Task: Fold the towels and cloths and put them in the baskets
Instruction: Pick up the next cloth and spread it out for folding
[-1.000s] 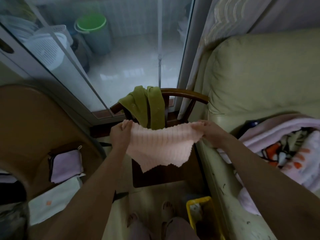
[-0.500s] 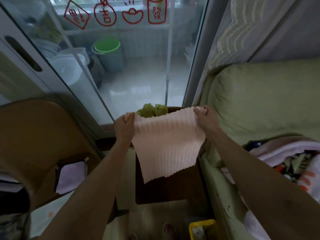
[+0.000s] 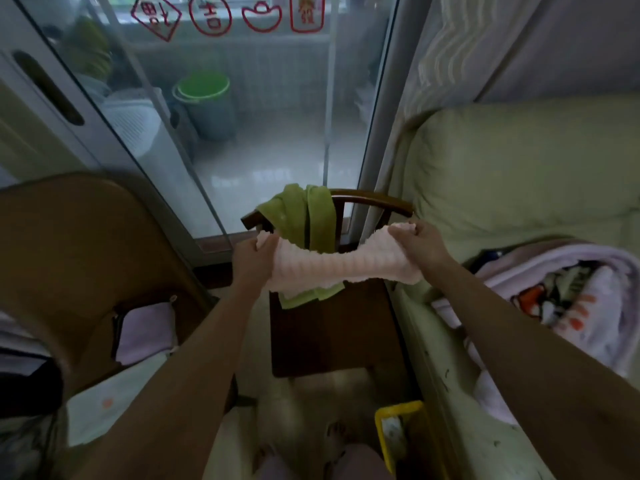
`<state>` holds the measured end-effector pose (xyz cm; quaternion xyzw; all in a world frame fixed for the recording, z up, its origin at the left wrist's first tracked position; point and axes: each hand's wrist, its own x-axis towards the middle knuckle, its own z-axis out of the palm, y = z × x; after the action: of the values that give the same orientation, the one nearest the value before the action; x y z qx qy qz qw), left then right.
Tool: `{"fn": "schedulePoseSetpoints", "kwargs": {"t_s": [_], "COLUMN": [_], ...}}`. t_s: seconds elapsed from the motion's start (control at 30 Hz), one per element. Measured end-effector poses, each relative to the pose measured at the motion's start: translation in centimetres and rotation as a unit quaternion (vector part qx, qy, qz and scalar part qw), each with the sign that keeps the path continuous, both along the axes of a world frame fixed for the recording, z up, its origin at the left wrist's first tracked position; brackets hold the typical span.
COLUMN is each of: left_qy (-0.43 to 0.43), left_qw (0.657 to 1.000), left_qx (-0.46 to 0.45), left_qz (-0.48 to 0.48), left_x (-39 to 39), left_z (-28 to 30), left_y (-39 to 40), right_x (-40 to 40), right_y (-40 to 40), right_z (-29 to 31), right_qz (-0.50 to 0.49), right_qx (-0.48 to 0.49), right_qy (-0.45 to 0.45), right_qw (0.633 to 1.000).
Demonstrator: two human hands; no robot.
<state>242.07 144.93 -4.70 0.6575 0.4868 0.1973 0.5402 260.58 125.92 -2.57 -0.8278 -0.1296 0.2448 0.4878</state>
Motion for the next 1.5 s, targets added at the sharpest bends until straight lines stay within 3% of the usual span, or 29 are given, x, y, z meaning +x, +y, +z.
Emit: {"fn": "schedulePoseSetpoints", "kwargs": {"t_s": [0.3, 0.47, 0.67, 0.8, 1.03, 1.3, 1.5], "left_qy": [0.131, 0.156, 0.183, 0.192, 0.181, 0.209, 0.192], "left_qw": [0.986, 0.98, 0.972, 0.968, 0.979, 0.977, 0.981], "left_qx": [-0.103, -0.123, -0.118, -0.116, -0.092, -0.047, 0.034], "left_qz": [-0.002, 0.003, -0.086, -0.11, -0.029, -0.003, 0.017], "left_x": [-6.0, -7.1, -6.2, -5.2, -3.5, -2.2, 1.3], "left_z": [-9.0, -14.0, -19.8, -20.2, -21.5, -29.6, -36.5], "left_y": [-6.5, -7.6, -9.0, -9.8, -7.8, -7.8, -3.9], "right_x": [-7.0, -7.5, -5.7, -5.0, -3.2, -1.5, 1.3], "right_y": [-6.0, -7.9, -9.0, -9.6, -7.8, -5.4, -1.7], "right_z": [-8.5, -15.7, -22.4, -22.6, -22.7, -30.6, -38.9], "right_qz": [0.038, 0.007, 0.004, 0.009, 0.003, 0.04, -0.005], "right_qx": [-0.161, -0.175, -0.23, -0.214, -0.179, -0.165, -0.117], "right_qy": [0.067, 0.071, 0.07, 0.095, 0.096, 0.097, 0.069], "right_qw": [0.984, 0.982, 0.971, 0.972, 0.979, 0.981, 0.991]}}
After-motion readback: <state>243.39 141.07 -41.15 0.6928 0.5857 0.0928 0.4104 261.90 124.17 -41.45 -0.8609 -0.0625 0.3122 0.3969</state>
